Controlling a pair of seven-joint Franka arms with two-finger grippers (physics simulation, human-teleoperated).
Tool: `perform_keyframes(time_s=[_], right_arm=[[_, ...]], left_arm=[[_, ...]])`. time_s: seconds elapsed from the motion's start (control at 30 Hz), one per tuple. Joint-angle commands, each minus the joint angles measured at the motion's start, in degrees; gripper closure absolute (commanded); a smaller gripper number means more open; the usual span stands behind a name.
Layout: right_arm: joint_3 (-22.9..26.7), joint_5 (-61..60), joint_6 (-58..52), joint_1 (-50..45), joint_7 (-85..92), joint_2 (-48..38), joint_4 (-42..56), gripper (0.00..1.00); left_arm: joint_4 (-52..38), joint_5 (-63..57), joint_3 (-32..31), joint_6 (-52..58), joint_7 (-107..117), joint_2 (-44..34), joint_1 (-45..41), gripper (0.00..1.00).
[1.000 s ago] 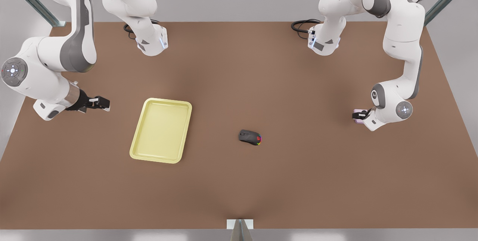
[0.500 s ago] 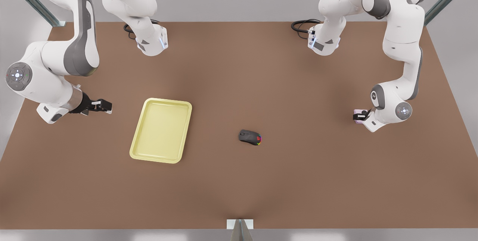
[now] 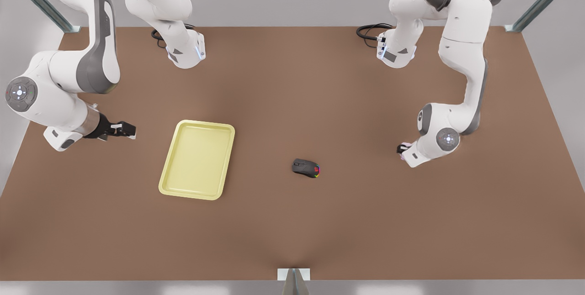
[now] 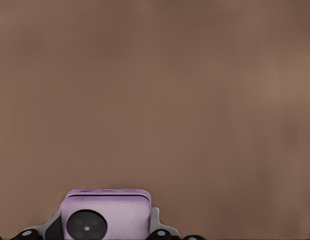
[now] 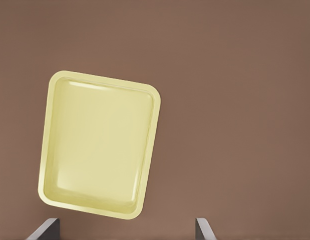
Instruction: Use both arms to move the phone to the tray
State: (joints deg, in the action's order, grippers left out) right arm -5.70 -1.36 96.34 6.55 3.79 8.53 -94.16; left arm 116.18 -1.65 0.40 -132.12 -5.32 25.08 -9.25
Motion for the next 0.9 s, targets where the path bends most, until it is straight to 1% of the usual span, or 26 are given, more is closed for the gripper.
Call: perform_keyframes(time_s=[0.0, 0.03, 0.07, 0.1, 0.13, 0.17, 0.23, 0.27, 0.3, 0.37, 0.43, 0.5, 0.6, 0.63, 0.67, 0.7, 0.8, 0.83, 0.87], right_arm=[[-0.01, -0.04, 0.16, -0.05, -0.09, 0.0, 0.03, 0.0], [-0.01, -0.04, 0.16, -0.13, -0.09, 0.0, 0.03, 0.0], [-0.01, -0.04, 0.16, -0.13, -0.09, 0.0, 0.03, 0.0], [-0.01, -0.04, 0.16, -0.22, -0.09, 0.0, -0.06, 0.0], [-0.01, -0.04, 0.16, -0.31, -0.09, 0.0, -0.06, 0.0], [-0.01, -0.04, -0.01, -0.22, -0.09, -0.09, -0.06, 0.0], [-0.01, -0.04, -0.28, -0.13, -0.09, -0.18, -0.06, 0.0], [-0.01, -0.04, -0.28, -0.13, -0.09, -0.18, -0.06, 0.0], [-0.01, -0.04, -0.1, -0.22, -0.09, -0.09, -0.06, 0.0], [-0.01, -0.04, 0.25, -0.4, -0.18, 0.35, -0.15, 0.0], [-0.01, -0.04, 0.6, -0.48, -0.18, 0.35, -0.24, 0.0], [-0.01, -0.04, 0.69, -0.48, -0.18, 0.52, -0.24, 0.0], [-0.01, -0.04, 0.78, -0.48, -0.18, 0.7, -0.24, 0.0], [-0.01, -0.04, 1.13, -0.48, -0.18, 0.79, -0.24, 0.0], [-0.01, -0.04, 1.13, -0.48, -0.18, 0.79, -0.24, 0.0], [-0.01, -0.04, 1.13, -0.48, -0.18, 0.79, -0.24, 0.0], [-0.01, -0.04, 1.04, -0.48, -0.18, 0.7, -0.24, 0.0], [-0.01, -0.04, 1.04, -0.48, -0.18, 0.7, -0.24, 0.0], [-0.01, -0.04, 1.13, -0.57, -0.18, 0.7, -0.24, 0.0]], left_arm=[[-4.55, 0.42, -1.28, 8.37, 40.82, 1.28, -4.81, 0.25], [-5.44, 3.58, -1.71, 9.6, 42.85, 1.02, -6.3, 0.24], [-7.98, 4.81, -2.16, 12.41, 46.36, 1.46, -9.9, 0.24], [-12.72, 5.17, -2.16, 15.66, 52.51, 2.78, -14.3, 0.24], [-22.47, 5.61, -2.86, 23.04, 58.75, 6.81, -17.64, 0.24], [-29.42, 5.78, -2.86, 26.04, 65.25, 10.77, -22.03, 0.24], [-35.13, 9.03, -2.95, 26.13, 73.42, 14.11, -28.62, 0.24], [-40.67, 8.95, -2.86, 26.57, 78.52, 17.45, -32.14, 0.24], [-44.71, 8.95, -2.95, 26.74, 80.73, 19.39, -34.34, 0.24], [-48.59, 9.74, -3.04, 26.31, 81.7, 20.88, -36.1, 0.23], [-51.32, 11.06, -3.12, 23.76, 81.17, 23.25, -37.33, 0.23], [-51.76, 11.49, -3.21, 19.98, 81.08, 24.75, -37.6, 0.22], [-51.76, 11.85, -6.46, 16.29, 81.26, 26.16, -37.86, 0.21], [-51.76, 11.85, -6.64, 14.61, 81.43, 26.77, -37.95, 0.21], [-51.67, 11.85, -6.64, 14.61, 81.0, 27.12, -38.04, 0.17], [-51.4, 11.76, -6.55, 14.61, 80.64, 27.3, -38.04, 0.0], [-51.23, 11.41, -6.55, 15.93, 76.17, 27.21, -37.16, 0.0], [-51.14, 10.97, -5.67, 21.54, 65.38, 23.97, -34.53, 0.0], [-51.14, 10.88, -5.76, 38.14, 43.33, 16.33, -23.9, 0.0]])
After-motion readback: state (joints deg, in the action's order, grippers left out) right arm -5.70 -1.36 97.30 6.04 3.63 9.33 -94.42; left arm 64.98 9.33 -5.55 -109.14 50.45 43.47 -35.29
